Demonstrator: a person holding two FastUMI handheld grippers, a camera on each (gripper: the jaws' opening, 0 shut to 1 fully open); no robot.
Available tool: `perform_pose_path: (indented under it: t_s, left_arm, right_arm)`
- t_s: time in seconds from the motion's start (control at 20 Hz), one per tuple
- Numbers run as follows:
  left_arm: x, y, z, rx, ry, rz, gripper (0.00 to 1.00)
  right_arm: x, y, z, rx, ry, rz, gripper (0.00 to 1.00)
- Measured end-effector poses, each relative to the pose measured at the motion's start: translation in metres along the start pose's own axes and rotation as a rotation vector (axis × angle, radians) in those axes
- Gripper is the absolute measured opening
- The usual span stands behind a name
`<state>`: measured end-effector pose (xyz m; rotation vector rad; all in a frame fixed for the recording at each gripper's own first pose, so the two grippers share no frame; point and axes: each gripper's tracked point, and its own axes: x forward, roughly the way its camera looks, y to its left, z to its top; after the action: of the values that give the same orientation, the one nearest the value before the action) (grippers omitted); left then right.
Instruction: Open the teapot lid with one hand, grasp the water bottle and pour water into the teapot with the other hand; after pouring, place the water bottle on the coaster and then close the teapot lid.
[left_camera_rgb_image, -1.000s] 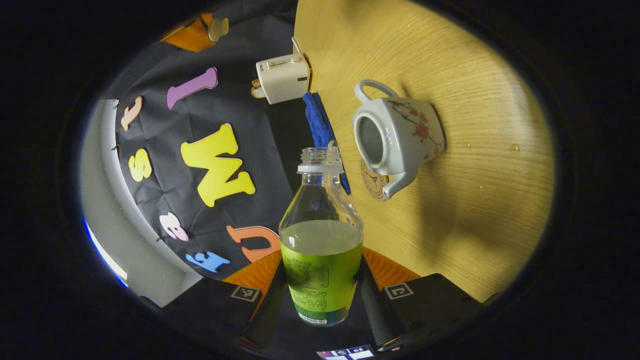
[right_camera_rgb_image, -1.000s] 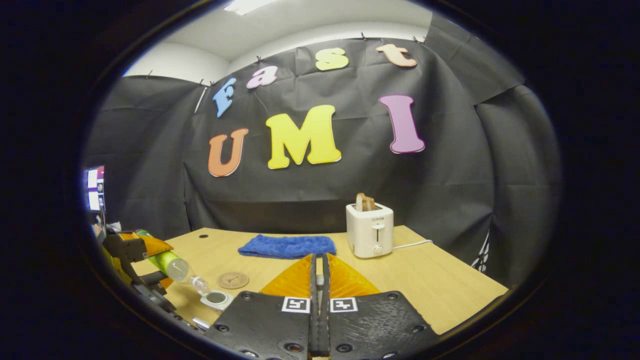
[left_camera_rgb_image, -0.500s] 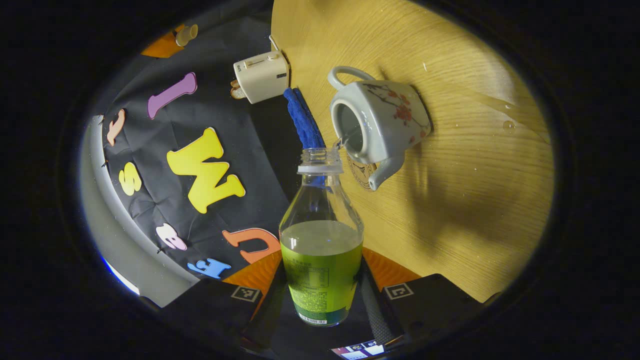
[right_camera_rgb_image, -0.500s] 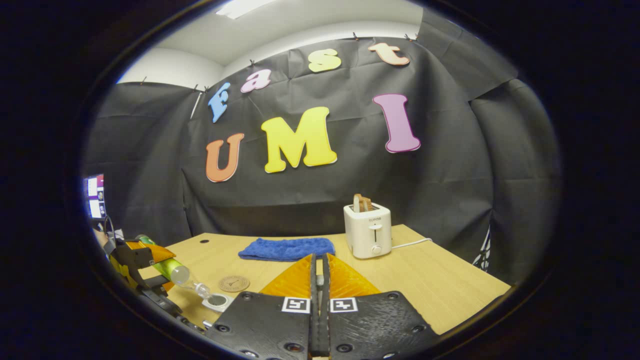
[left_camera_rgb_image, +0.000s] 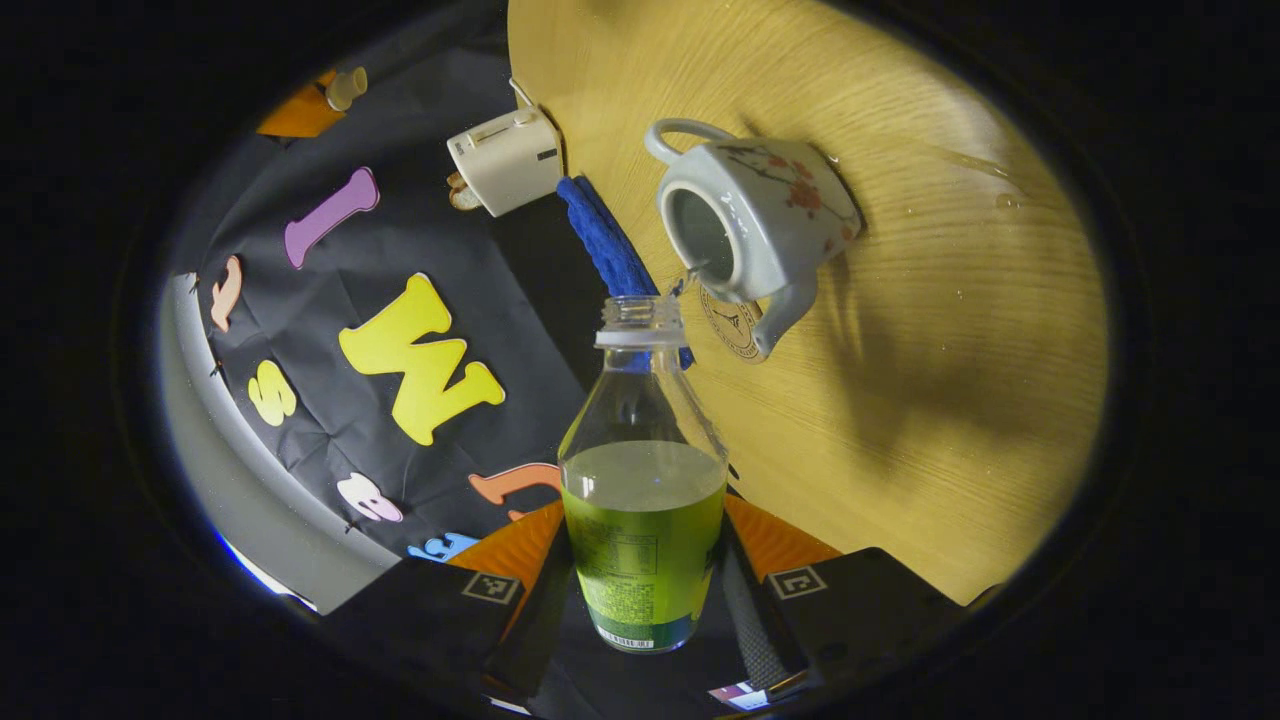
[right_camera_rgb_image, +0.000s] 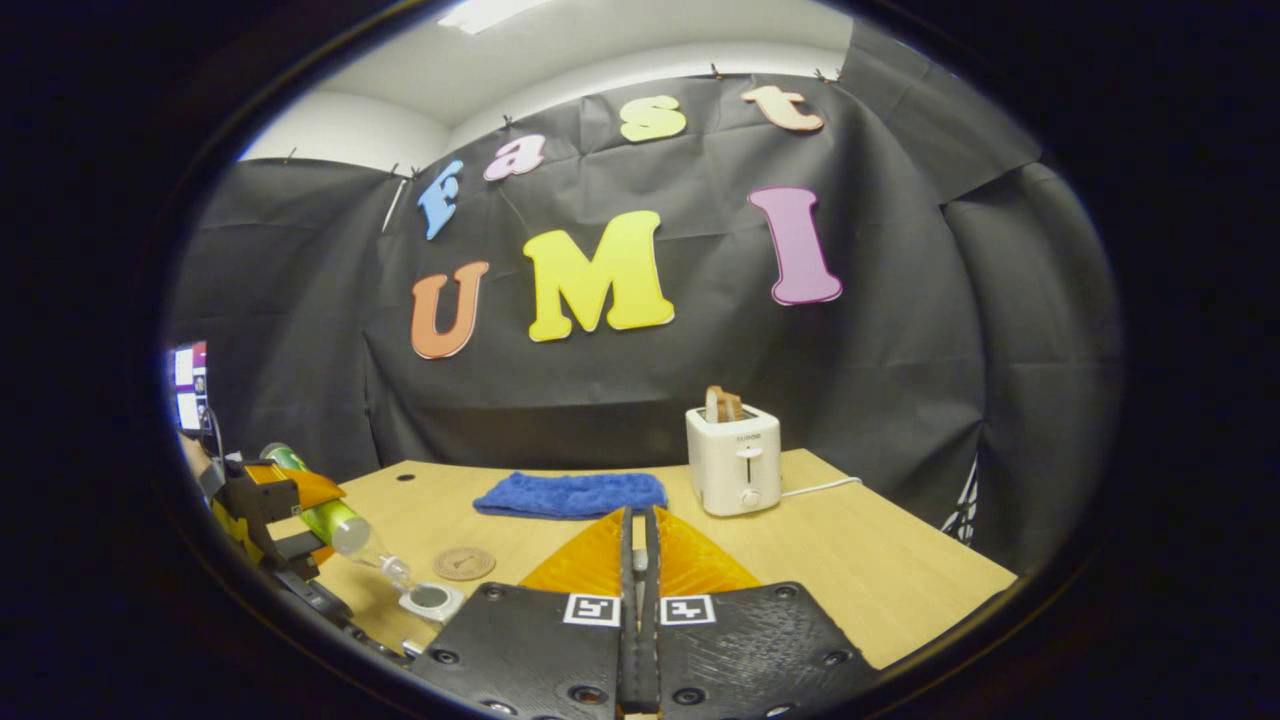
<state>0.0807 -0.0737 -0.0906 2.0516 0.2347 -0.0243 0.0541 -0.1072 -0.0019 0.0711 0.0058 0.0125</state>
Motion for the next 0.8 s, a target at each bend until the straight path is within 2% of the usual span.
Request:
perform_pose_path:
  t_s: [0.3, 0.55, 0.8]
  left_arm:
    - [-0.008, 0.020, 0.006, 0.113, 0.000, 0.054, 0.75]
    - [-0.010, 0.036, 0.008, 0.250, 0.017, 0.088, 0.75]
    - [-0.017, 0.047, 0.011, 0.333, 0.029, 0.126, 0.75]
  right_arm:
    - [-0.003, -0.004, 0.003, -0.002, -0.006, -0.007, 0.00]
    - [-0.004, -0.009, 0.005, 0.008, -0.008, -0.010, 0.00]
    - [-0.003, -0.012, 0.005, 0.016, -0.003, -0.011, 0.00]
